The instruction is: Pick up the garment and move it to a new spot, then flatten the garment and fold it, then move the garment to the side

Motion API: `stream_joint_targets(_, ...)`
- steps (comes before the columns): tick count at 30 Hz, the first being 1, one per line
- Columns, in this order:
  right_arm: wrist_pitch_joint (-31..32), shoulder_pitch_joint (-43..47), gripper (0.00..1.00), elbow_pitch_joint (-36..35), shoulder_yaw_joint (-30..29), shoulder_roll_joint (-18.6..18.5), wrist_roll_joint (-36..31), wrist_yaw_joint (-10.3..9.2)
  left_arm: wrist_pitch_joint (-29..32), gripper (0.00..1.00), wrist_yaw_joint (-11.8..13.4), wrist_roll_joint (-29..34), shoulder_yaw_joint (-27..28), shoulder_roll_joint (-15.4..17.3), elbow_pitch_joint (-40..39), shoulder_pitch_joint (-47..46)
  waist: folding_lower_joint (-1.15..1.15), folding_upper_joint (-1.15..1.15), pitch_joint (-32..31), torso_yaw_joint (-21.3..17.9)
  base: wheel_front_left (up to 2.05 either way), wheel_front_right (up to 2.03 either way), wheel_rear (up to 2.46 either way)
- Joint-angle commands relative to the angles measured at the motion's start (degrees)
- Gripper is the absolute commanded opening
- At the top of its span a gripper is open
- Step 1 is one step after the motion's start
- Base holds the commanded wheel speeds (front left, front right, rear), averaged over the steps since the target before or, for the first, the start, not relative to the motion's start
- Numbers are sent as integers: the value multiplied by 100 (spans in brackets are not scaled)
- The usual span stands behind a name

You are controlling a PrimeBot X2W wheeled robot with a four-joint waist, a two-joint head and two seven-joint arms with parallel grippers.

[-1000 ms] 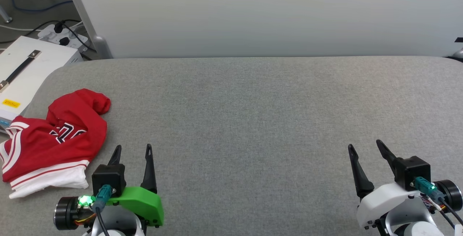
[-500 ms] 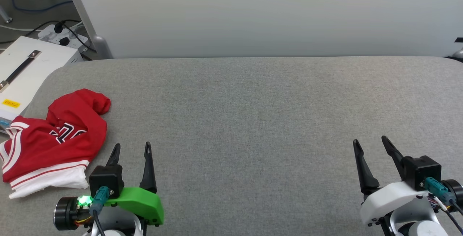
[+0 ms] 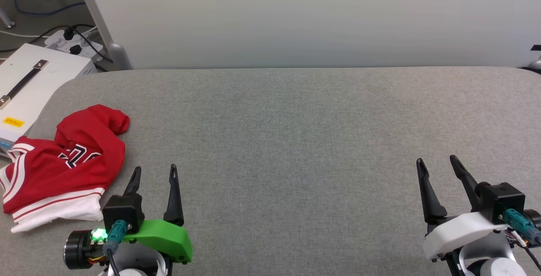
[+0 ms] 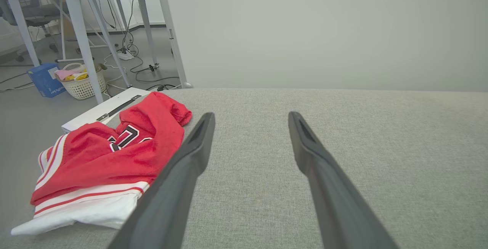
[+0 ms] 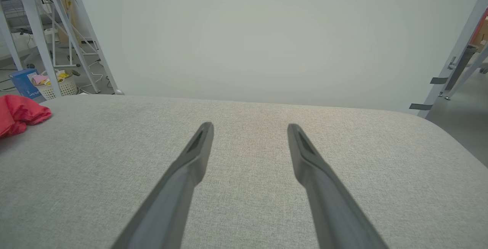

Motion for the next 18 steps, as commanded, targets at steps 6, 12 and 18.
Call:
stream_joint_targets(6,-135,62,100,-57,-7,3,114,-1,-121,100,53,-97,-14,-8,38,-12,0,0,1,-4,0,0,0)
stream_joint_targets(12,-209,91,100,-50,-12,4,176,-2,-195,100,72,-151,-21,-10,65,0,0,0,4,-5,0,0,0)
stream_joint_targets(18,-279,113,100,-34,-21,4,224,-2,-266,100,76,-192,-40,-11,99,14,0,0,7,-5,0,0,0)
